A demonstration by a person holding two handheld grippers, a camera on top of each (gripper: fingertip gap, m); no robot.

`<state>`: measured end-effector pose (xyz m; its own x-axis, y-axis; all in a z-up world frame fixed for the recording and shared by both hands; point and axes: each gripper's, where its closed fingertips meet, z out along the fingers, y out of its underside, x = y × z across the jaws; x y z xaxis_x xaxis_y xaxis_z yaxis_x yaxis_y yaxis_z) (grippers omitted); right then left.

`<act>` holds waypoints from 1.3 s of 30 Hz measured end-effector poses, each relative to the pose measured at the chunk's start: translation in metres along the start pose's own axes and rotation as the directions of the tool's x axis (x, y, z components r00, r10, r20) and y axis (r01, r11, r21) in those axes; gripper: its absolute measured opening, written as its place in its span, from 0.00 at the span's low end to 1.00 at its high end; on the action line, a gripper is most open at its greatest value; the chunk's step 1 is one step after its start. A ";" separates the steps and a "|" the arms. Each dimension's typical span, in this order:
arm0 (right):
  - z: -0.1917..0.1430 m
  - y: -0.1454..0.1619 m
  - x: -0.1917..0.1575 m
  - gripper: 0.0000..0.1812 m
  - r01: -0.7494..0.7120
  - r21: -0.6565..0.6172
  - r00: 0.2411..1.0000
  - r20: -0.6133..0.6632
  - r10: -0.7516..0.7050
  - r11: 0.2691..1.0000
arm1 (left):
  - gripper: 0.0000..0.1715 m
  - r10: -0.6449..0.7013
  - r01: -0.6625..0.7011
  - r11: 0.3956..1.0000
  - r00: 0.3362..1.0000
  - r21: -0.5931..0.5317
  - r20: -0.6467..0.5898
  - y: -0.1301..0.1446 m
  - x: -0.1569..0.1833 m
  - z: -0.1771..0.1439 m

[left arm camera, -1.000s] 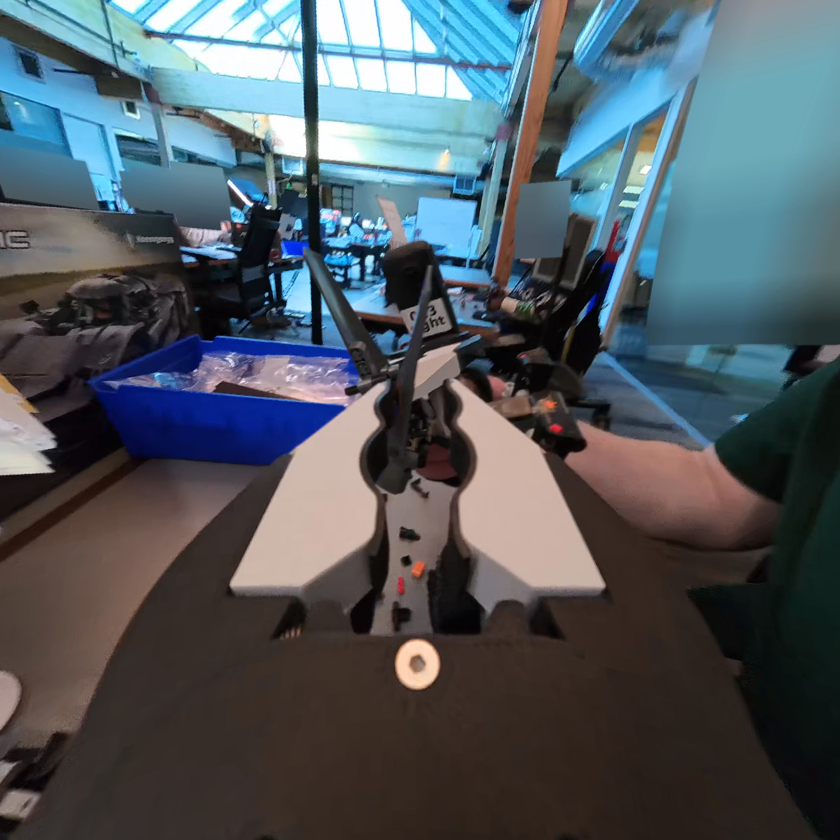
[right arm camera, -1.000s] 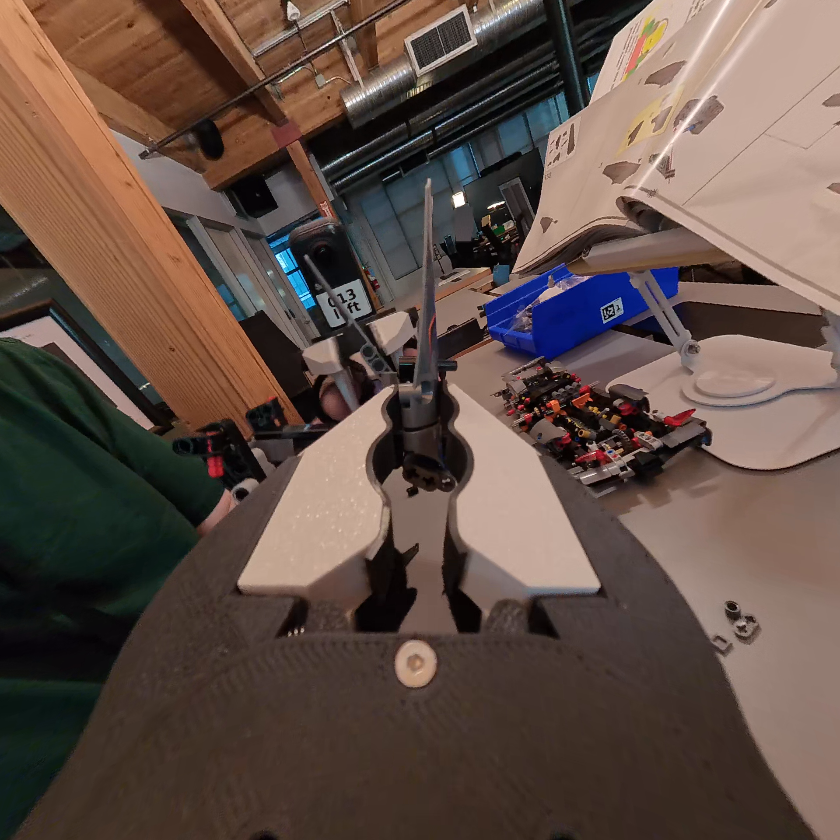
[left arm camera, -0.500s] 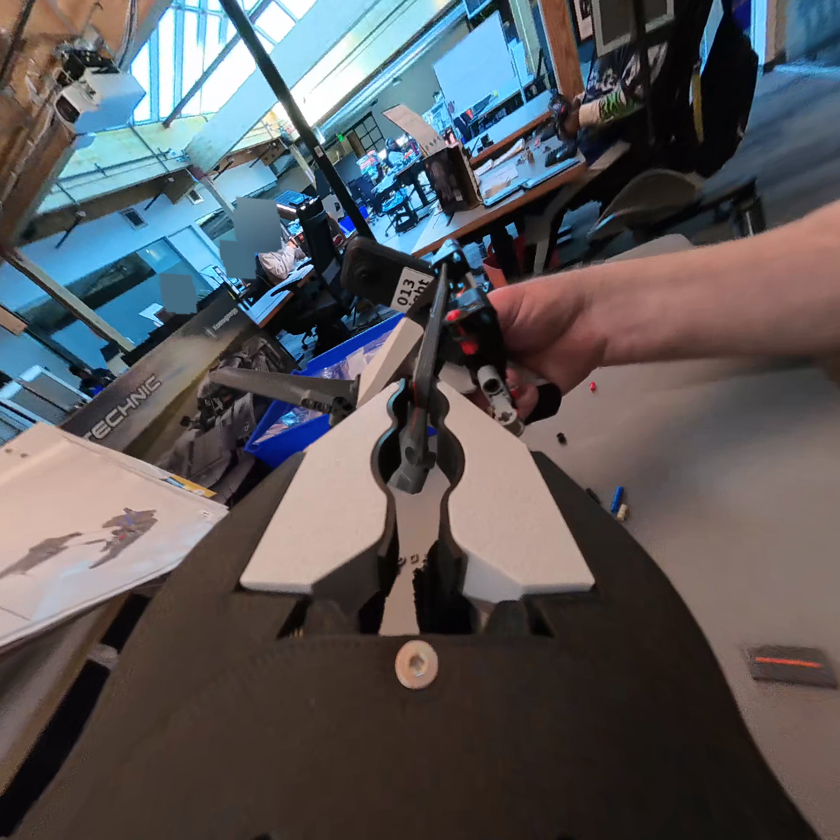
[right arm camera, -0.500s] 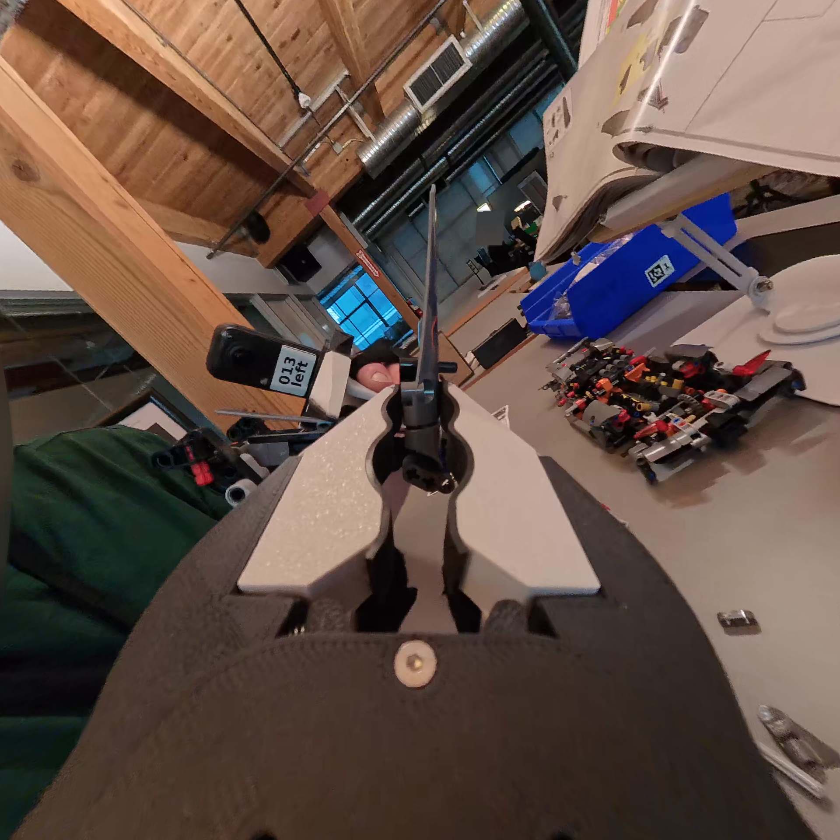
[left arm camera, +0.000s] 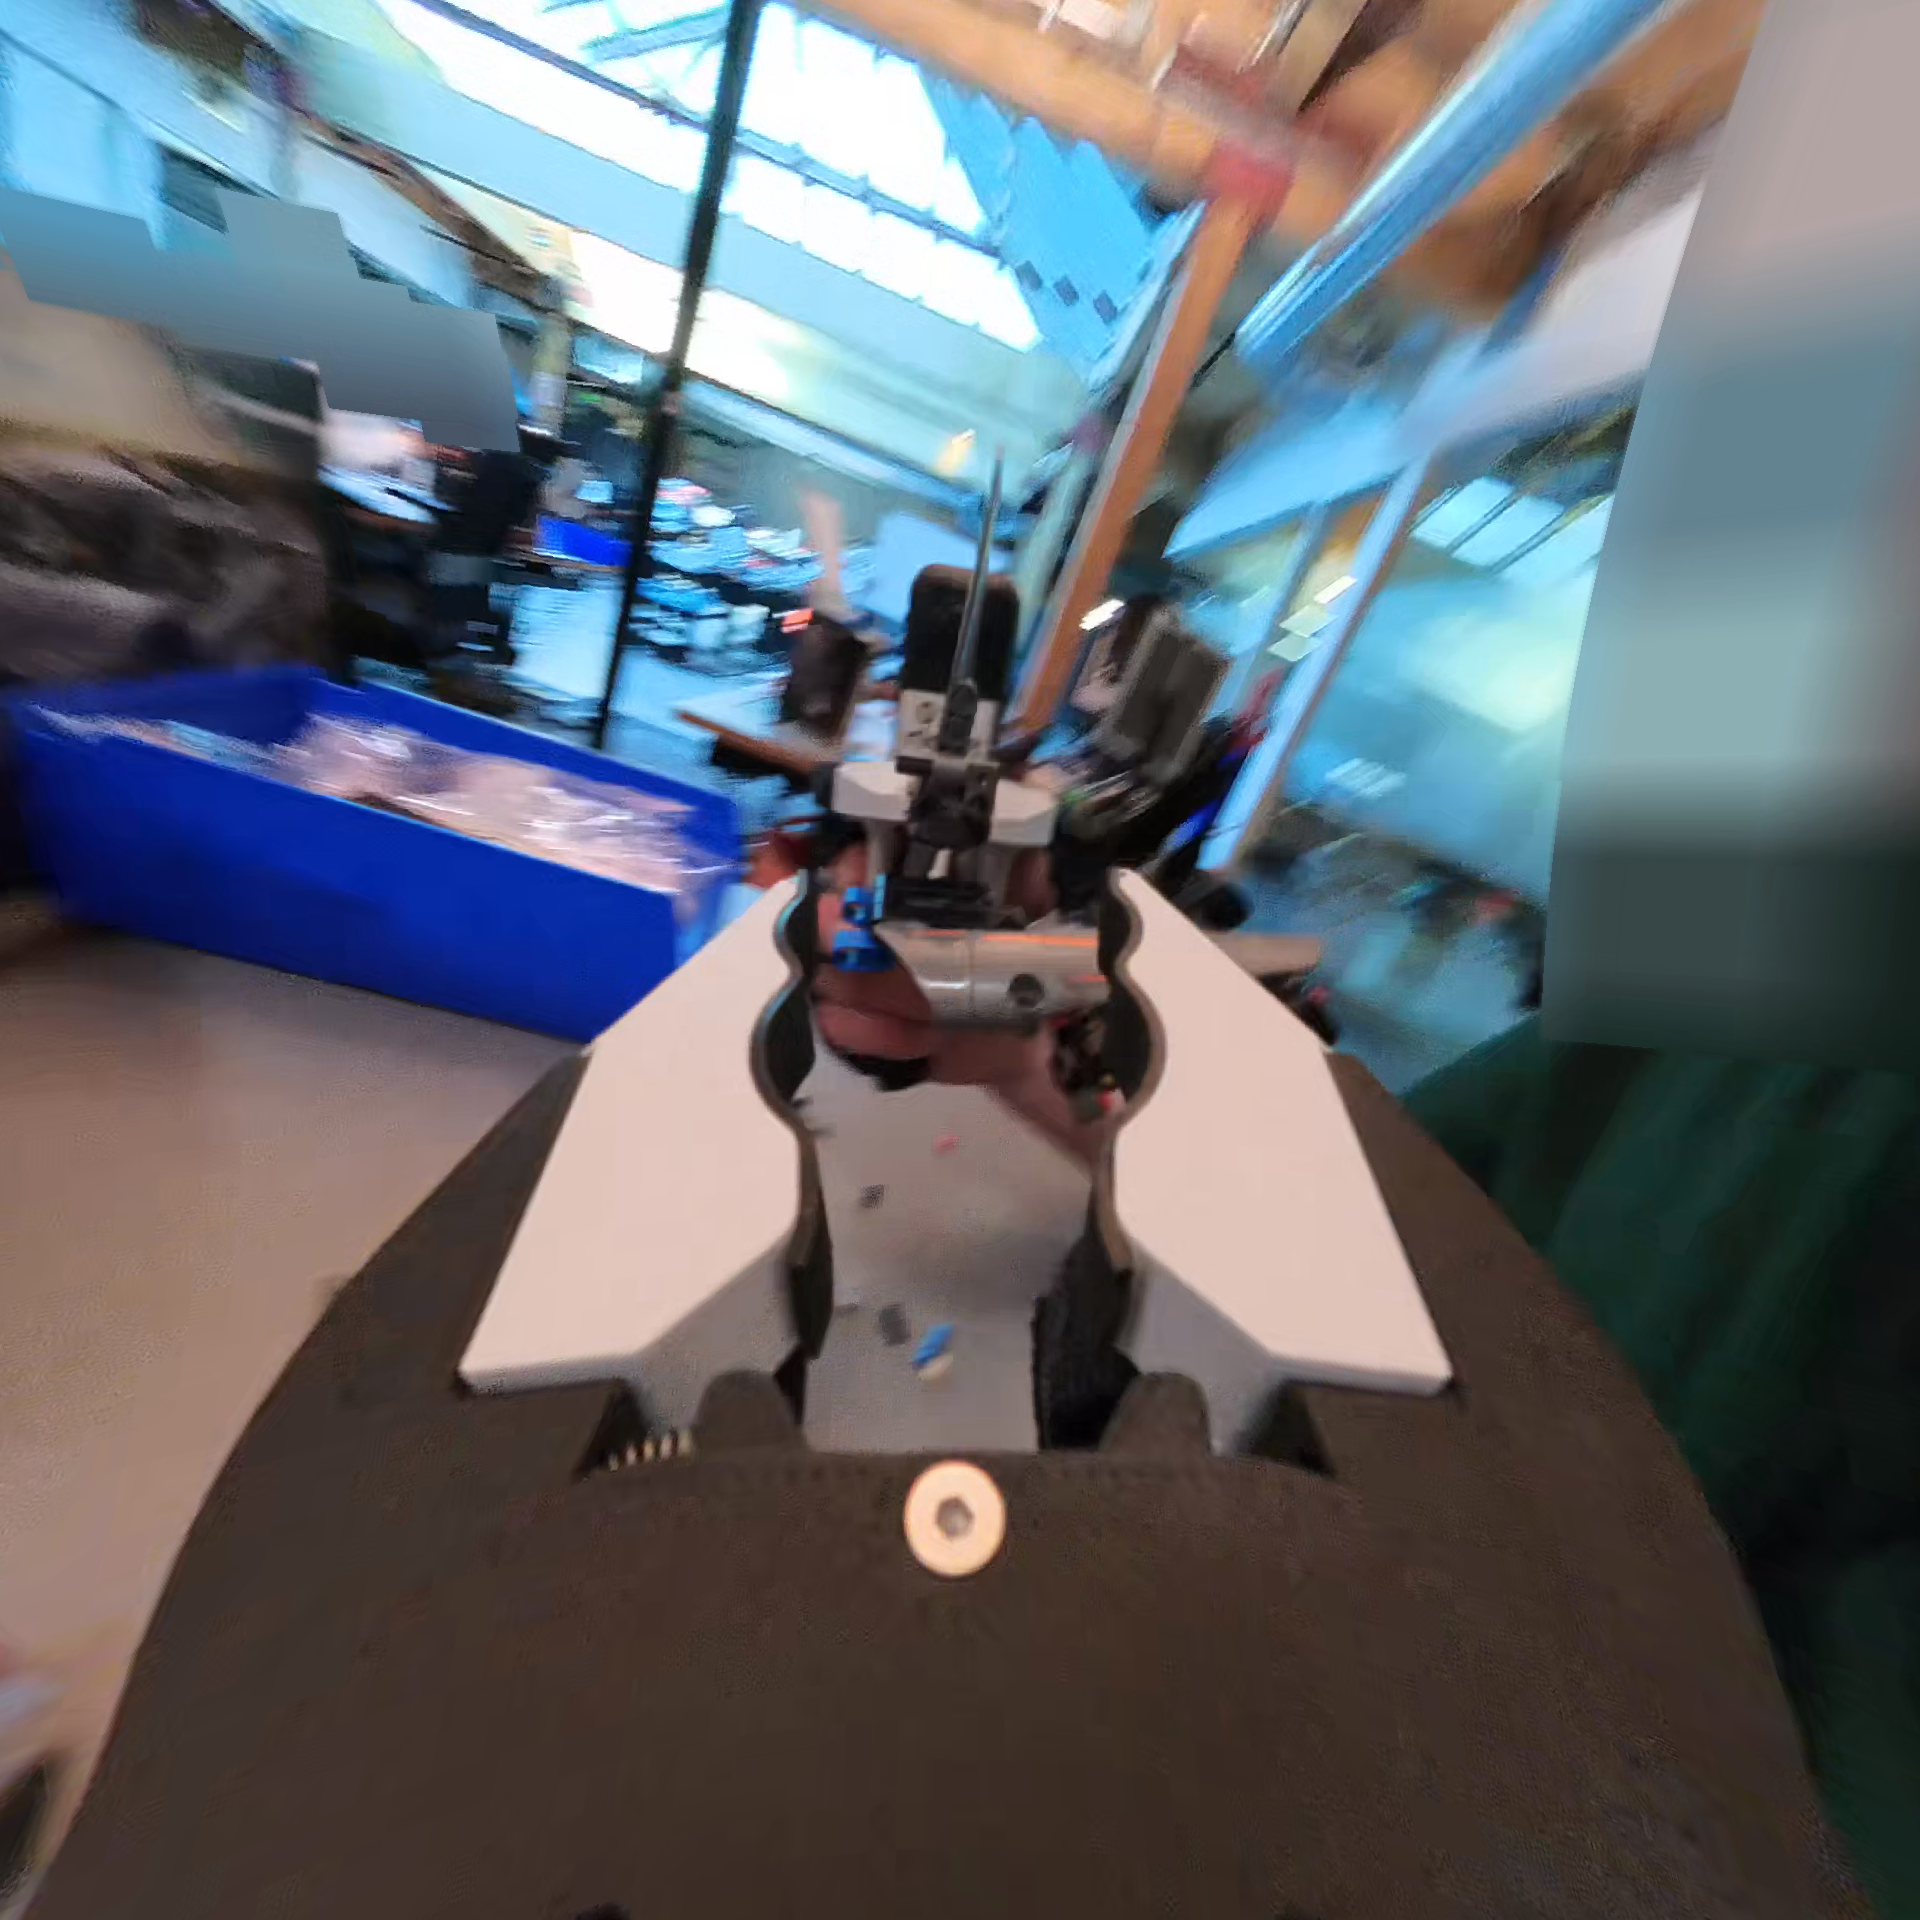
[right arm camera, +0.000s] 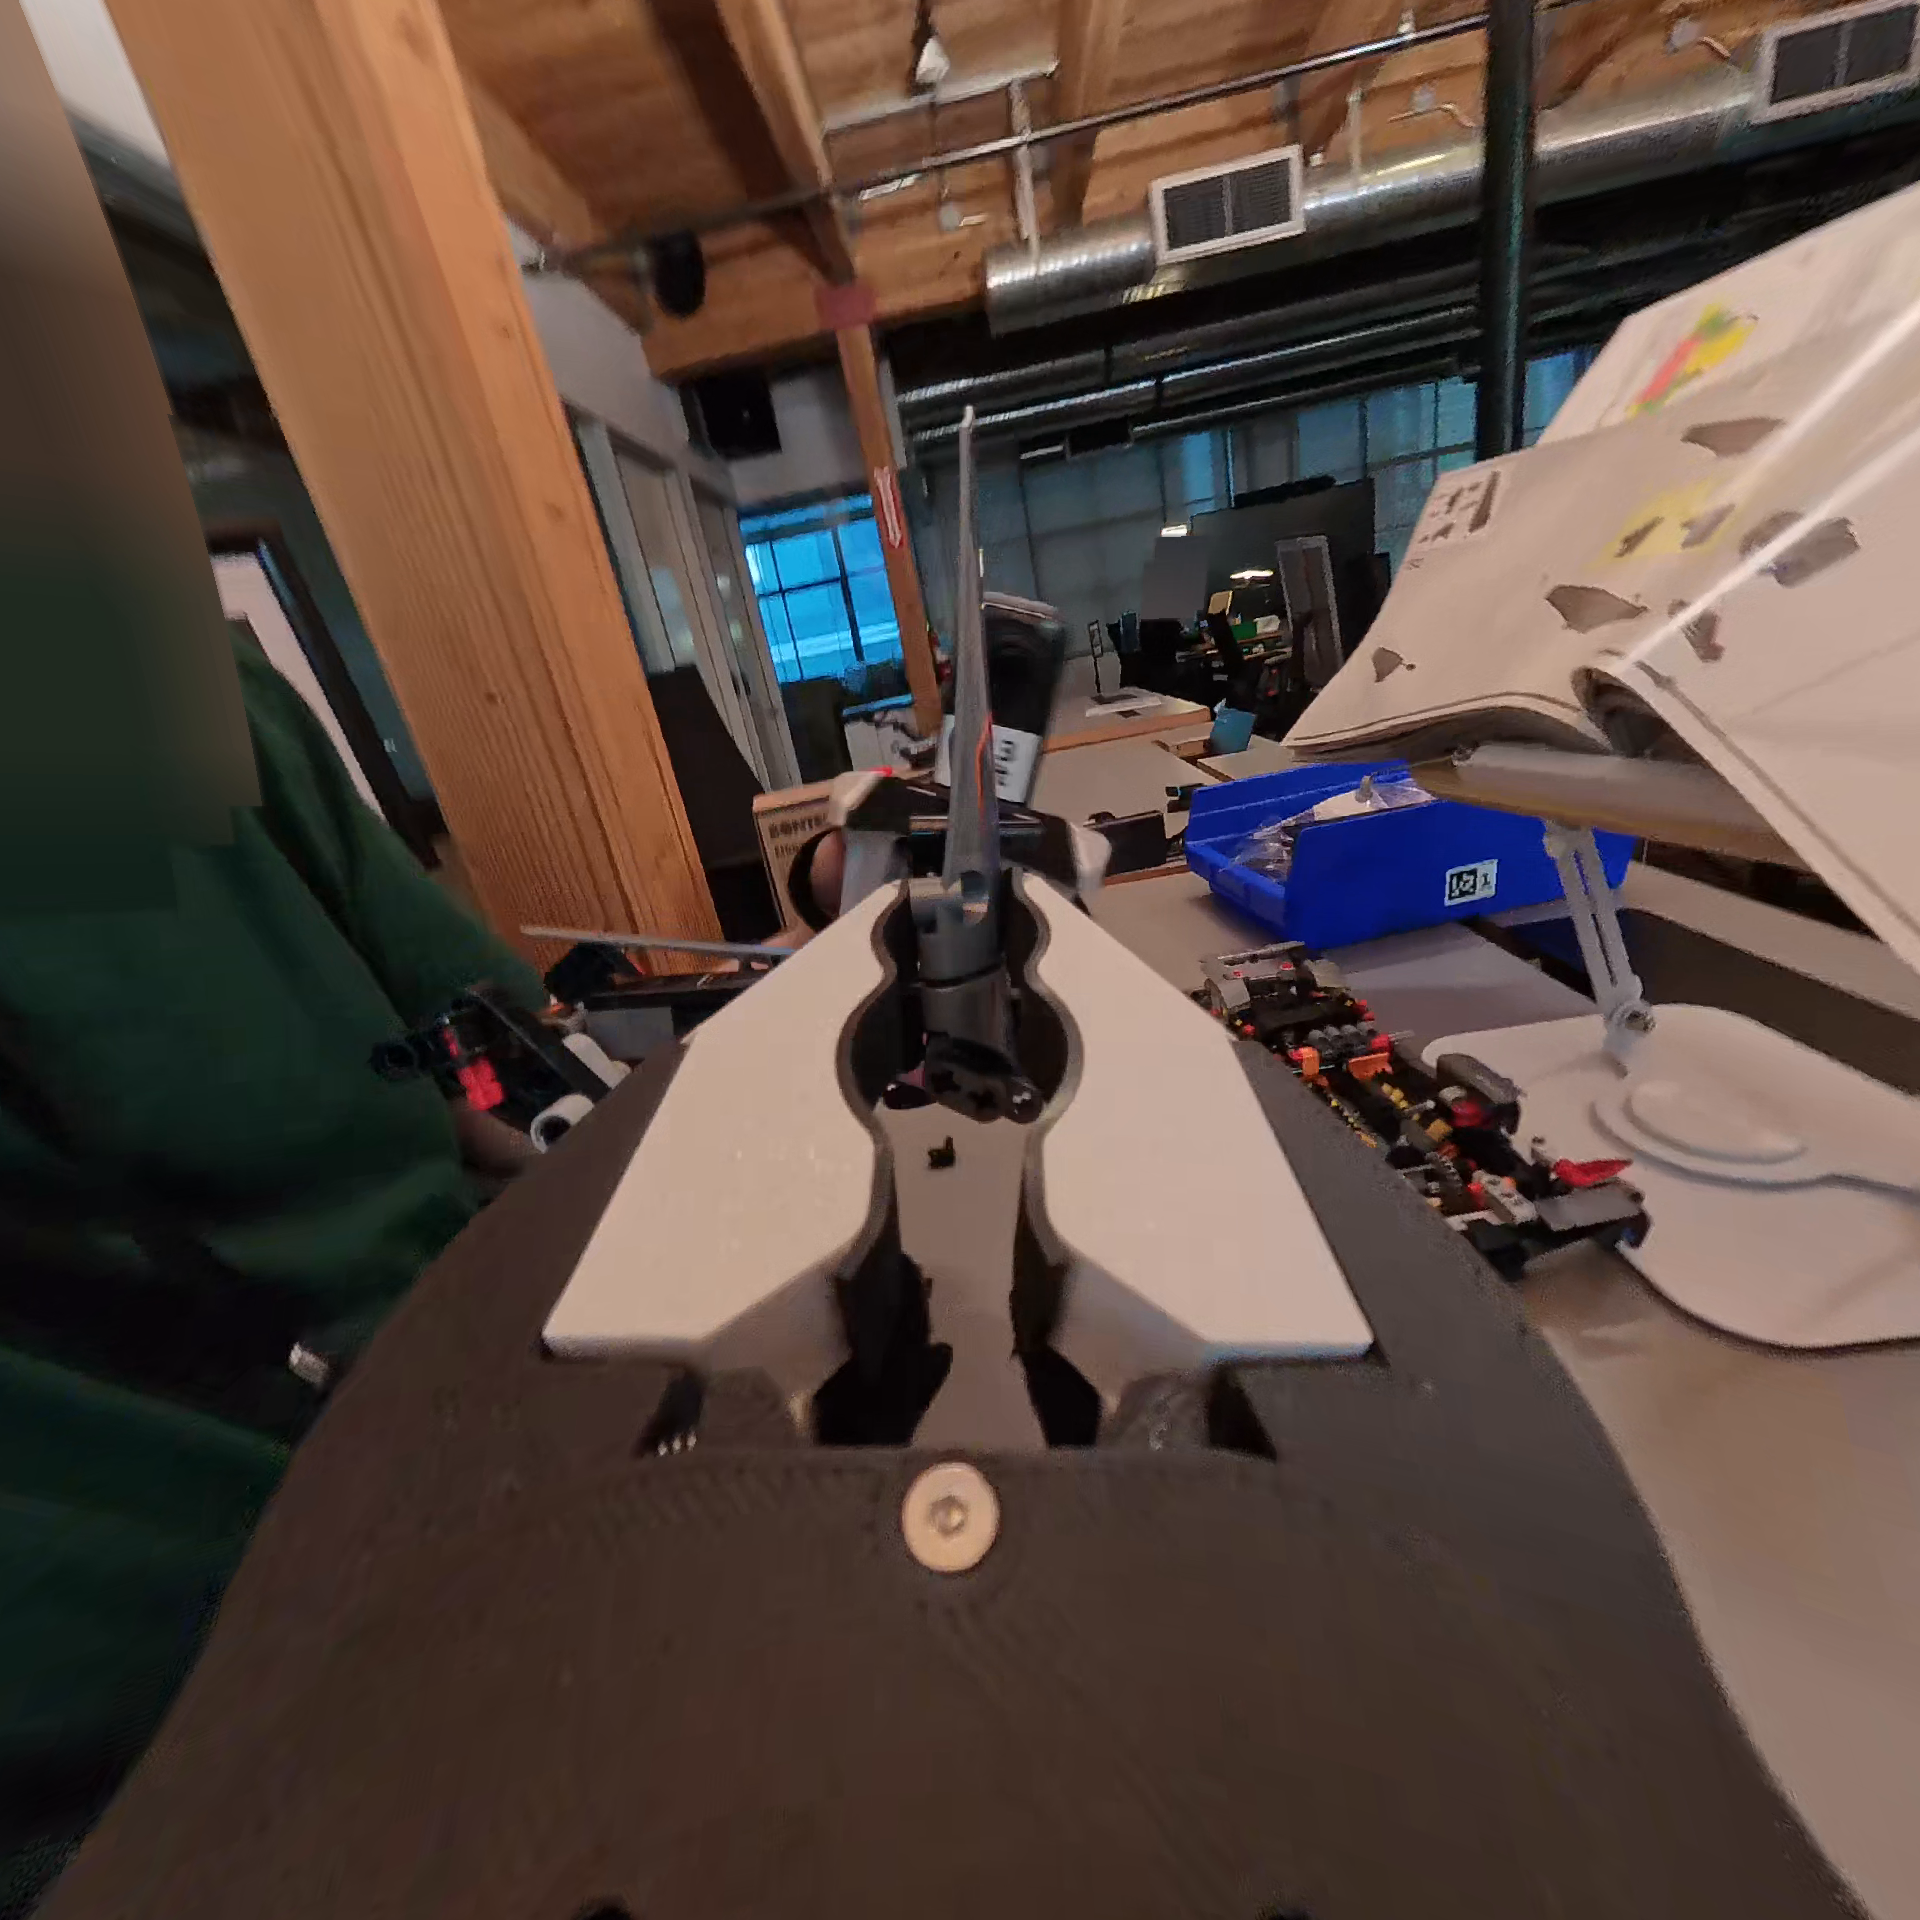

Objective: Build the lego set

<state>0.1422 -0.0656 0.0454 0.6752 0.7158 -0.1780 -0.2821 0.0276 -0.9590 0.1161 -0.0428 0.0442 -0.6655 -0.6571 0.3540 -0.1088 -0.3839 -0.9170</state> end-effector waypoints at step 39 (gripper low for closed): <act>0.018 0.024 -0.002 0.15 0.109 -0.168 0.993 -0.016 -0.113 0.980 | 0.09 -0.360 0.372 0.923 0.925 0.097 -0.120 0.028 -0.025 0.021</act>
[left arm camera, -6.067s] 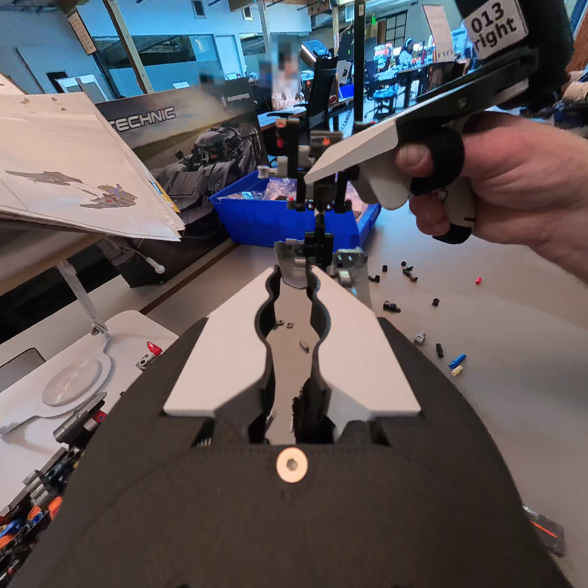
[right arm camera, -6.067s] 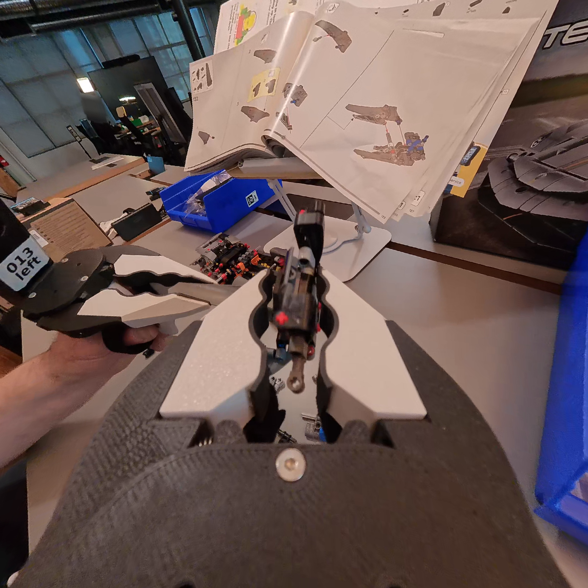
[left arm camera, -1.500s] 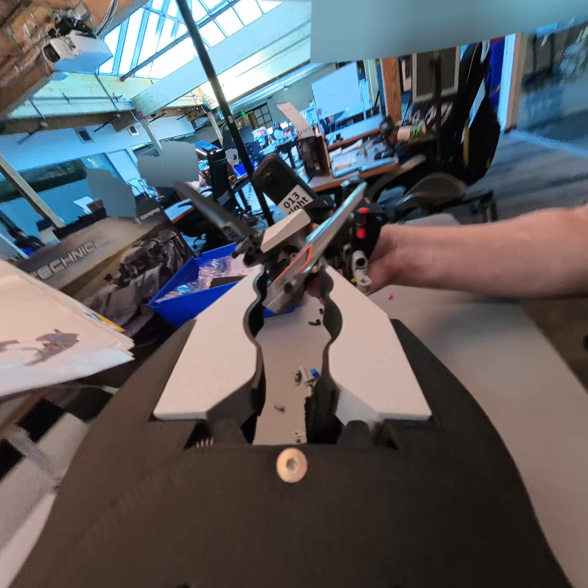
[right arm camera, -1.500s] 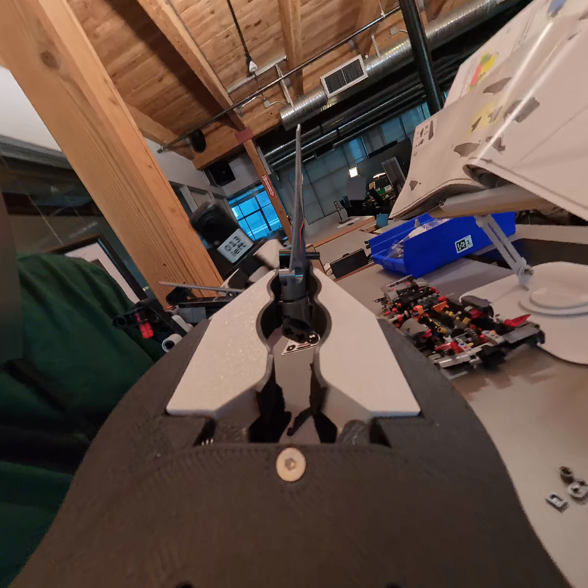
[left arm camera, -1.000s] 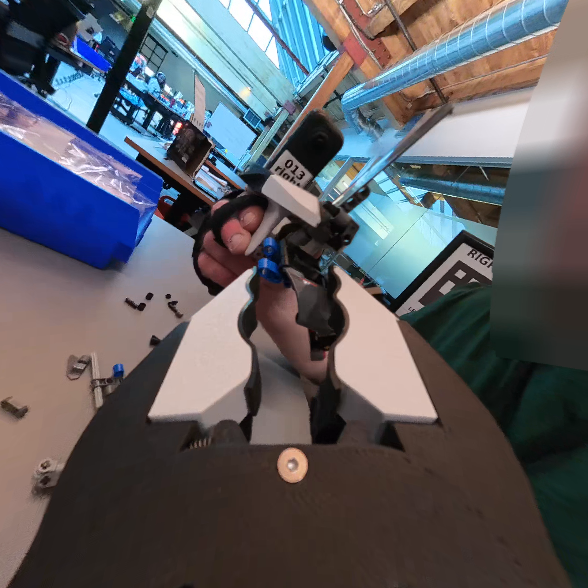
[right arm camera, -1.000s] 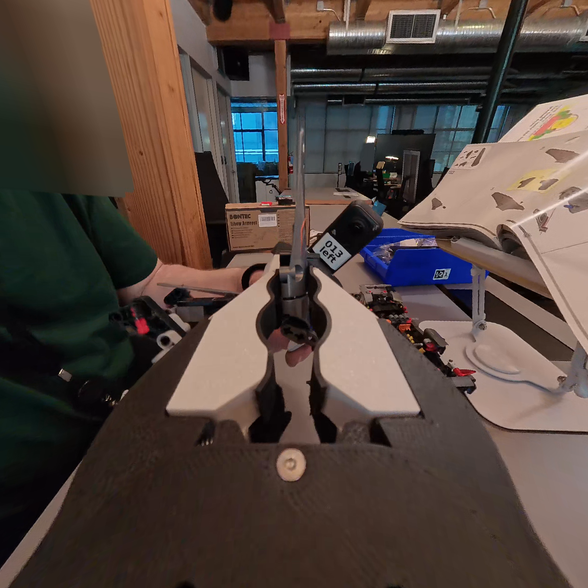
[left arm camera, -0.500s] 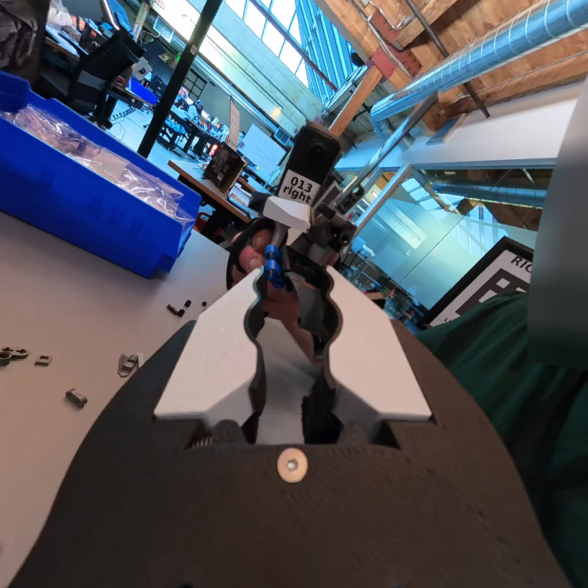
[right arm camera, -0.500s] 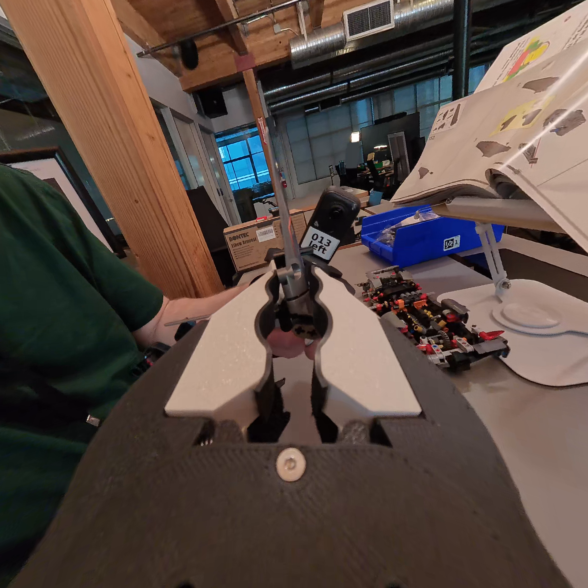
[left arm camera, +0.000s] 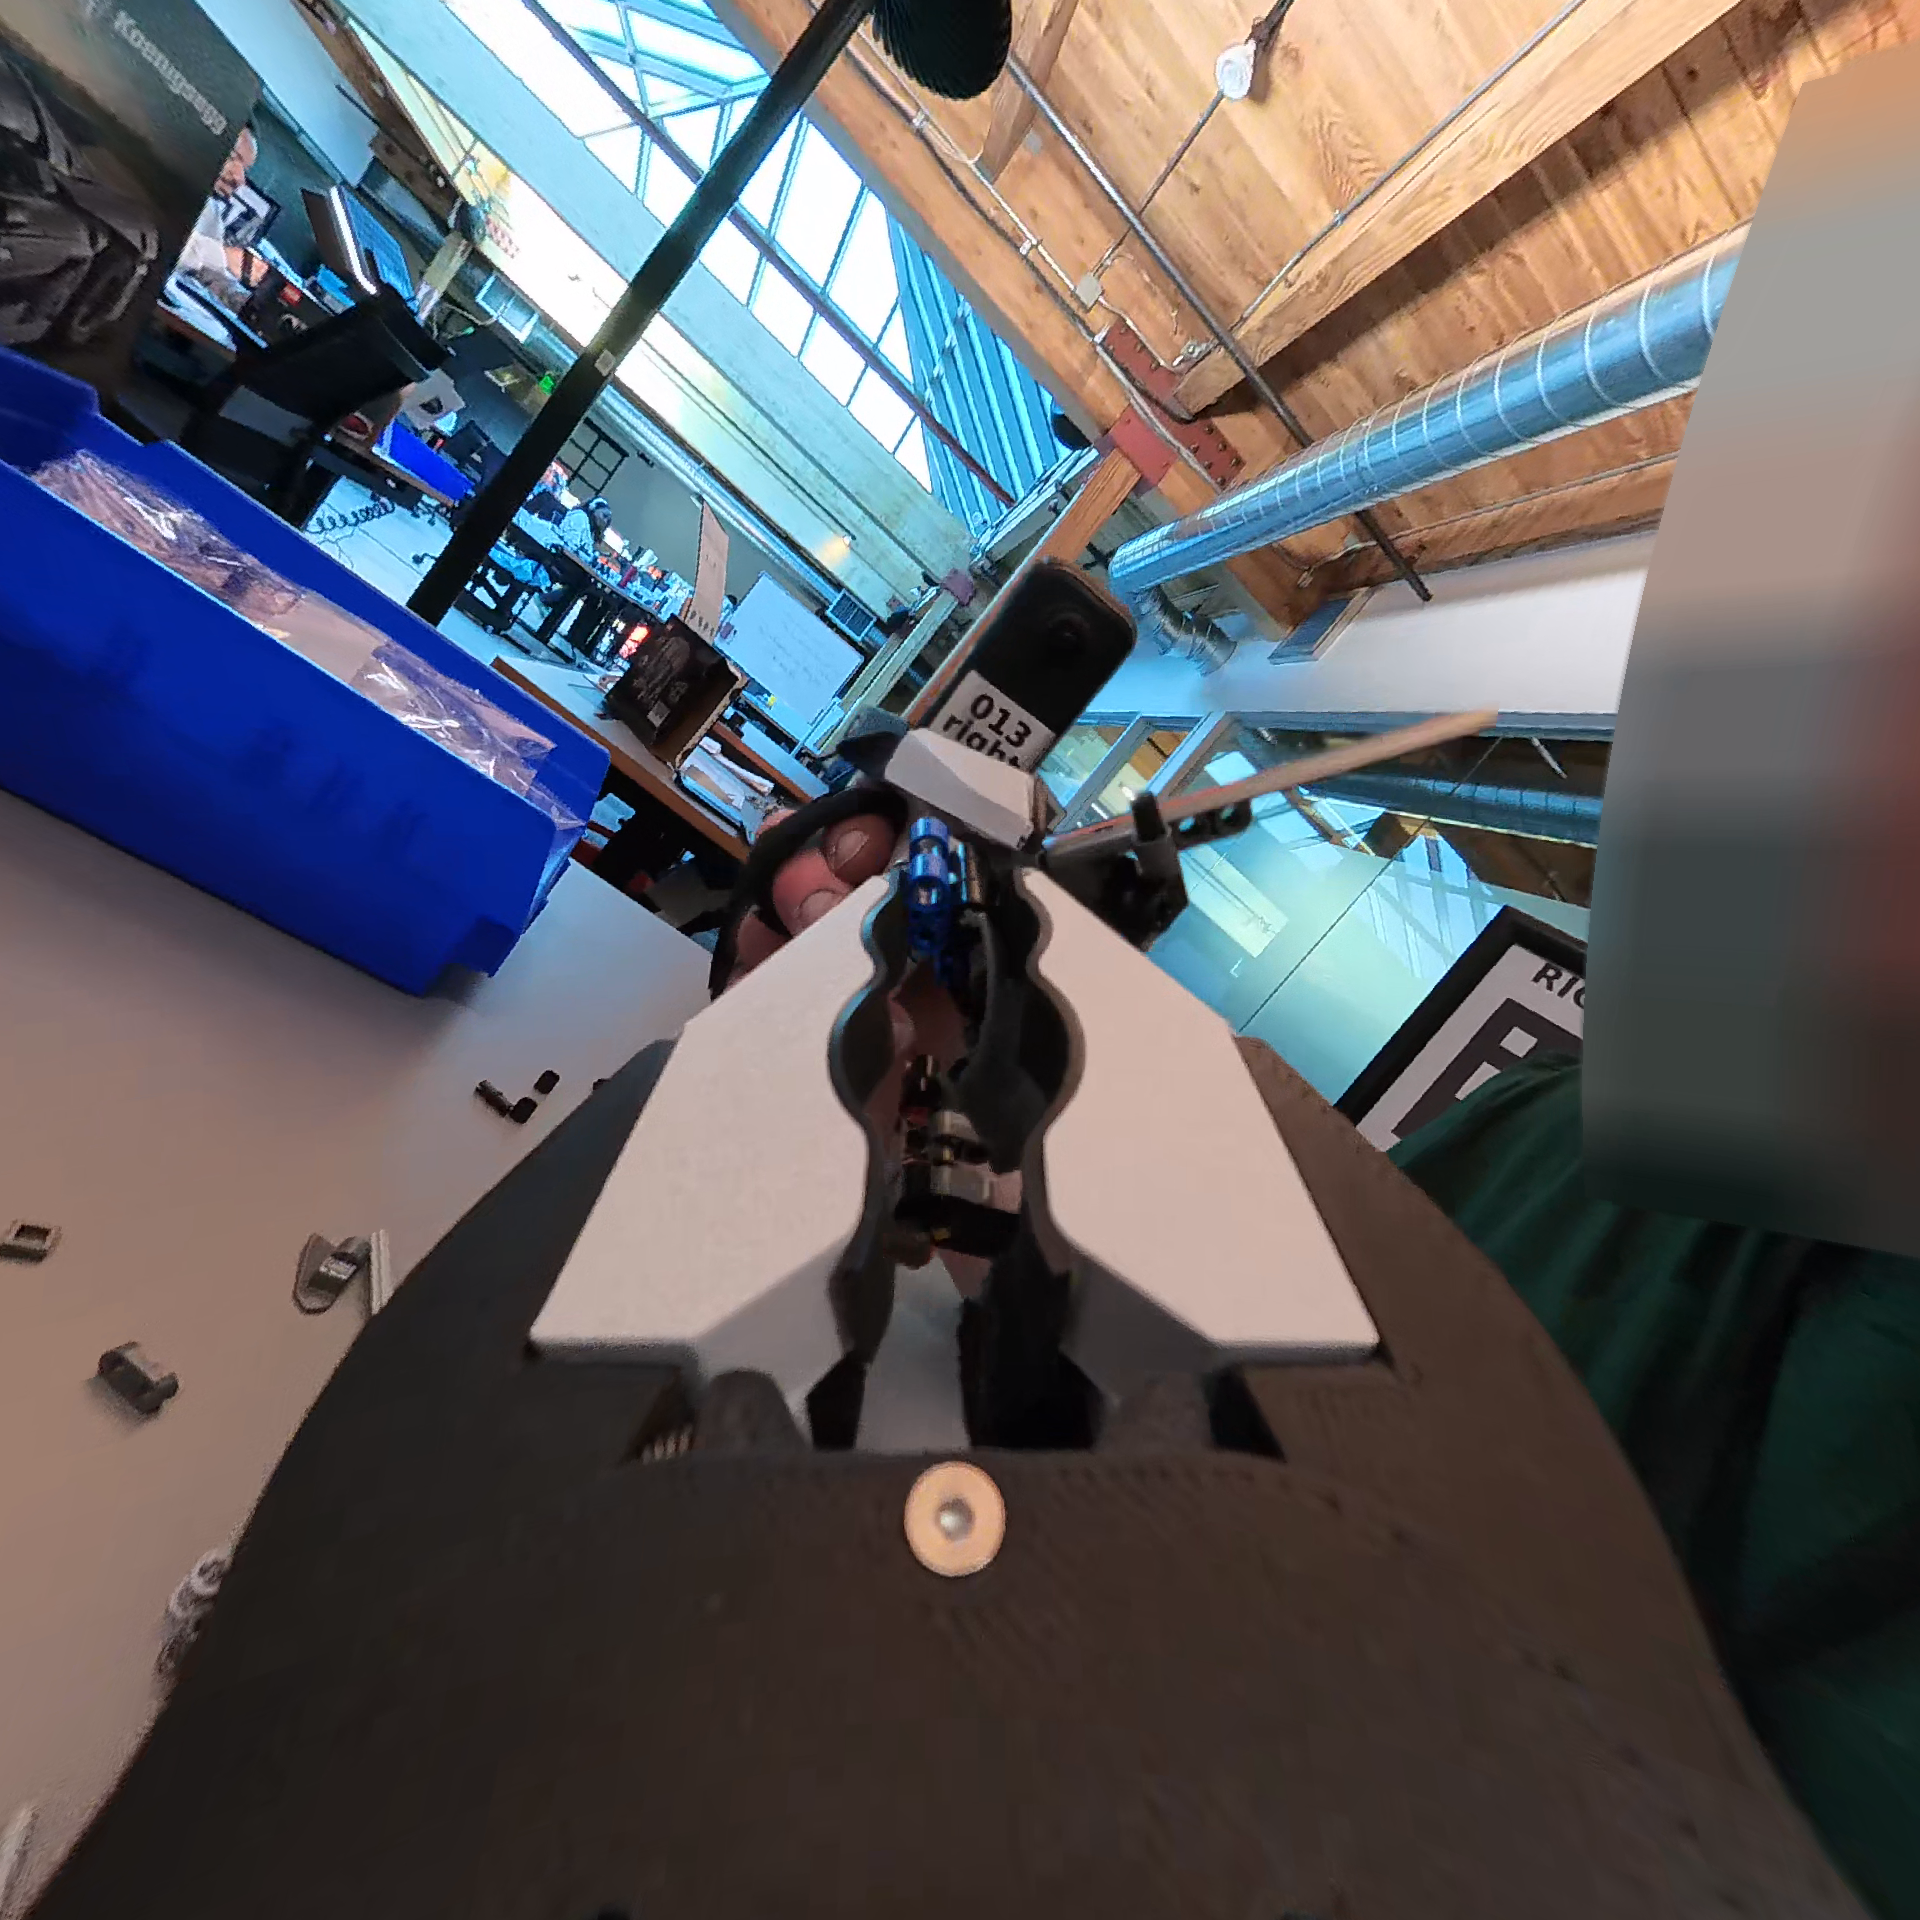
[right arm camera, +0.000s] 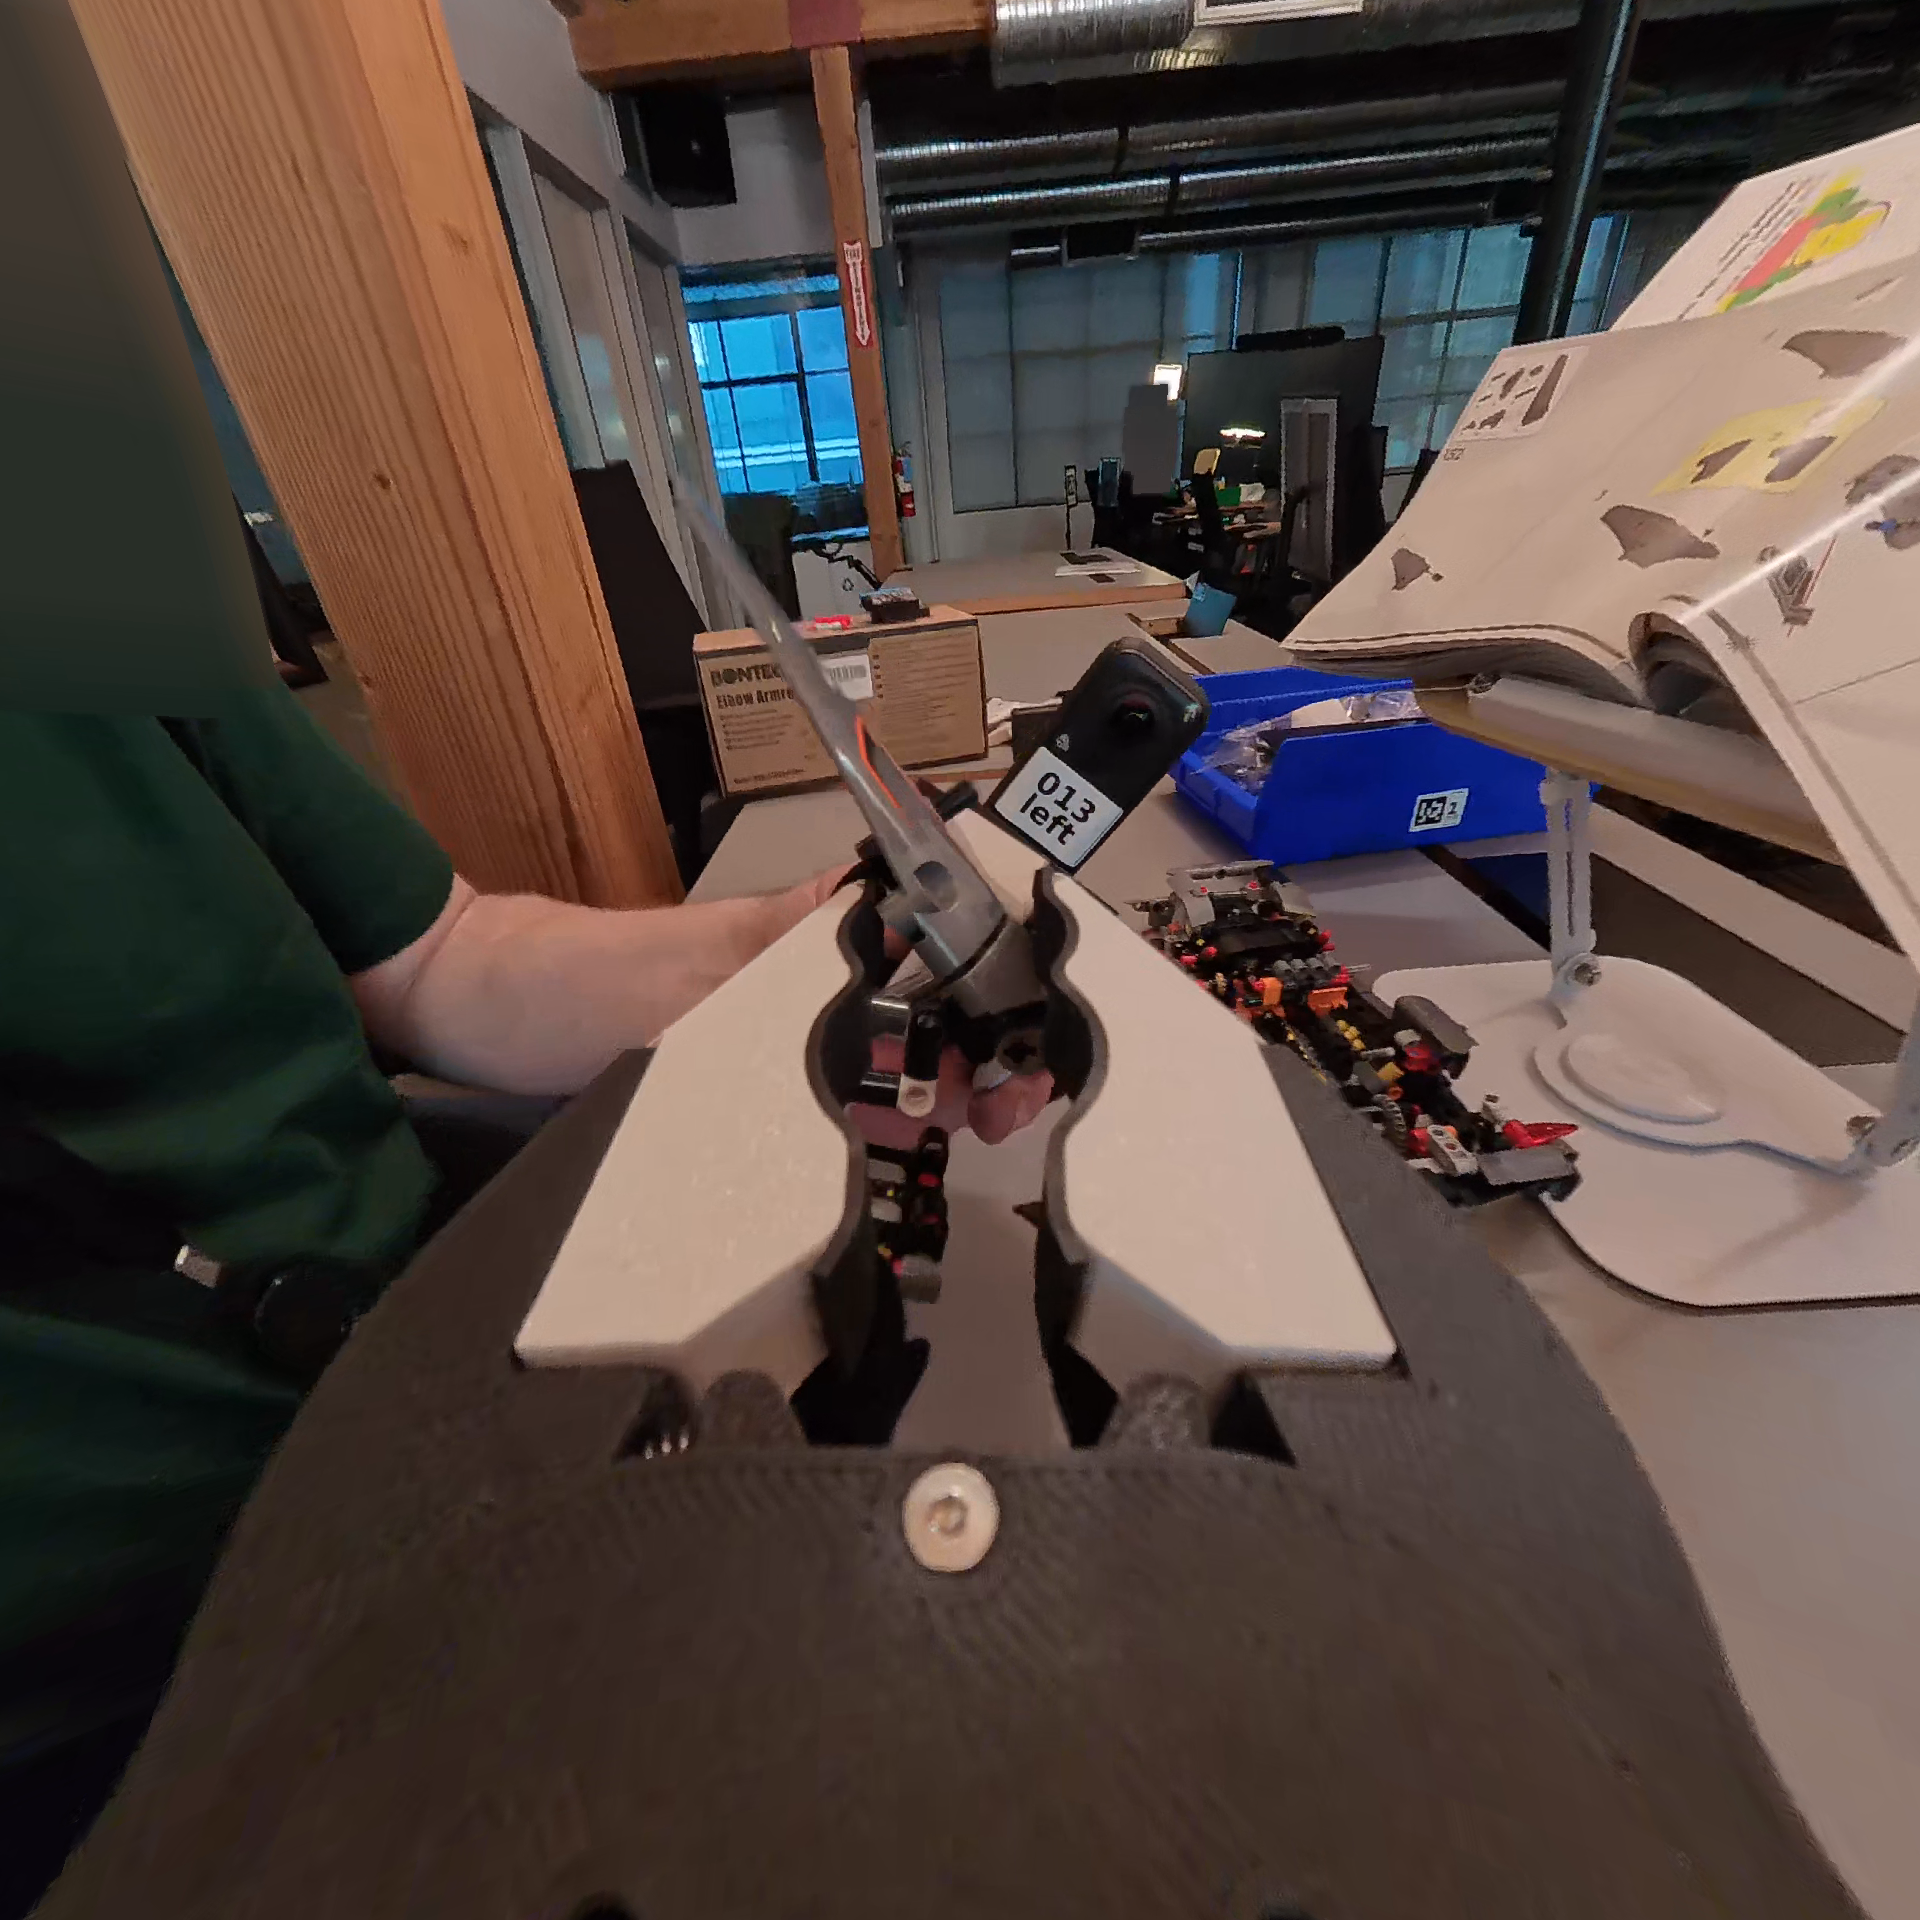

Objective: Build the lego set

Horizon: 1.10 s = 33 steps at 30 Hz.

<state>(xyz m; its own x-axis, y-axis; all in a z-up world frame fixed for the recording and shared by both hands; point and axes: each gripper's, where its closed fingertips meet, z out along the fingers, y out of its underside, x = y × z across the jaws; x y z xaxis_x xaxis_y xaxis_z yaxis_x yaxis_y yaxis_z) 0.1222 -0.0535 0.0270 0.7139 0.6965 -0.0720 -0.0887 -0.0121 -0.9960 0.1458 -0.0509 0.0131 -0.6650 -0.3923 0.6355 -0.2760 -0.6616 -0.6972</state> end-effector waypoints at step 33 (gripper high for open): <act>-0.006 0.012 0.016 0.04 0.060 -0.244 0.998 -0.009 -0.064 0.968 | 0.22 0.049 -0.069 0.991 0.983 0.111 0.179 -0.020 -0.023 -0.024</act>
